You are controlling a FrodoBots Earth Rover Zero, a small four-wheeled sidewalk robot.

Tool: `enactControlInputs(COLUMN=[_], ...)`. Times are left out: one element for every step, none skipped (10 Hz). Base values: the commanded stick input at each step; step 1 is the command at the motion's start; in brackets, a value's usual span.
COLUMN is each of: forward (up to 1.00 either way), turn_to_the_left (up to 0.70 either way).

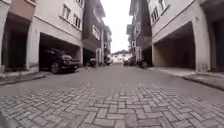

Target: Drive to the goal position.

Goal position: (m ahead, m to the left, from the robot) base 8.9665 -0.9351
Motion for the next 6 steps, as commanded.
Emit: enactControlInputs(forward=[0.70,0.70,0.70,0.70,0.70,0.70], turn_to_the_left=[0.00,0.00,0.00,0.00,0.00,0.00])
